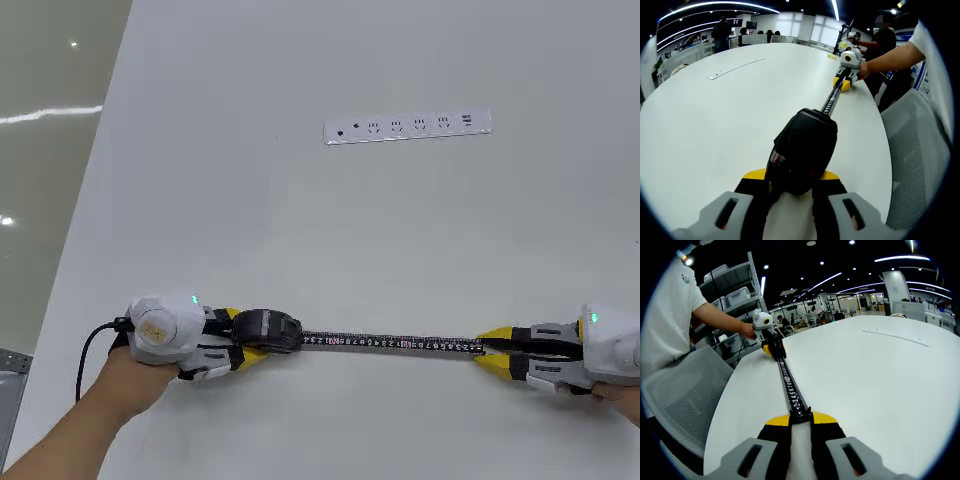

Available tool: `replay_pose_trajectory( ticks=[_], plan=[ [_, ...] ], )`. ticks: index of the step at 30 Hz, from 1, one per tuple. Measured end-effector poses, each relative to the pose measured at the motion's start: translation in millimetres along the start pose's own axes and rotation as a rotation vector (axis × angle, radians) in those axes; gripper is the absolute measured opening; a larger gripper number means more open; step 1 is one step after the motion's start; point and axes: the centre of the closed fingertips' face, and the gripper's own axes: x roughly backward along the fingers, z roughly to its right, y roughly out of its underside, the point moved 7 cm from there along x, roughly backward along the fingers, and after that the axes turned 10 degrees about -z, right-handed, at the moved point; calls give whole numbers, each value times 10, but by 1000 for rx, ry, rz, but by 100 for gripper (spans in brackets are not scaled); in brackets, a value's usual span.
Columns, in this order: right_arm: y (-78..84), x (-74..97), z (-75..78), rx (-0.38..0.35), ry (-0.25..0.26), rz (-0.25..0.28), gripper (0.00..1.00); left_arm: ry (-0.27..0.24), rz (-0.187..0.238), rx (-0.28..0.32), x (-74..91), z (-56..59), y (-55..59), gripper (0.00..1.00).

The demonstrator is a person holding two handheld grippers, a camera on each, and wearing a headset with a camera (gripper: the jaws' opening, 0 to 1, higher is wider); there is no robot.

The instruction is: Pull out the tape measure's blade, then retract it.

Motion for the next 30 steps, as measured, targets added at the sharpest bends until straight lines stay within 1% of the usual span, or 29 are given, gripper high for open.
replay_pose_trajectory(
  ticks=[1,2,3,4,6,14,16,17,19,21,25,30],
  plan=[
    [-1,-1,-2,-2,0,0,13,-1,-1,-2,1,0,-2,30],
    [-11,-6,-6,-14,-2,11,14,-1,-2,-2,2,1,-4,30],
    [-6,-10,-6,-26,1,5,13,0,-3,0,3,1,-4,30],
    [-16,-16,-2,-13,5,8,14,0,-3,1,2,-1,-3,30],
    [-20,-19,-5,-17,5,6,14,0,-6,-3,1,0,-4,30],
    [-10,-14,-23,-33,-4,10,17,2,-28,17,10,9,-11,31],
    [-12,-18,-30,-38,-2,13,19,3,-30,19,13,12,-18,31],
    [-20,-28,-35,-26,3,10,19,4,-33,24,15,15,-21,31],
    [-24,-34,-41,-39,-1,15,20,5,-35,28,17,17,-21,32],
    [-30,-37,-38,-43,4,20,23,2,-32,34,22,13,-21,33],
    [-41,-38,-40,-42,10,18,24,-6,-34,41,47,12,-22,41],
    [-42,-17,-41,-52,12,20,26,1,-42,29,53,39,-18,44]
  ],
)
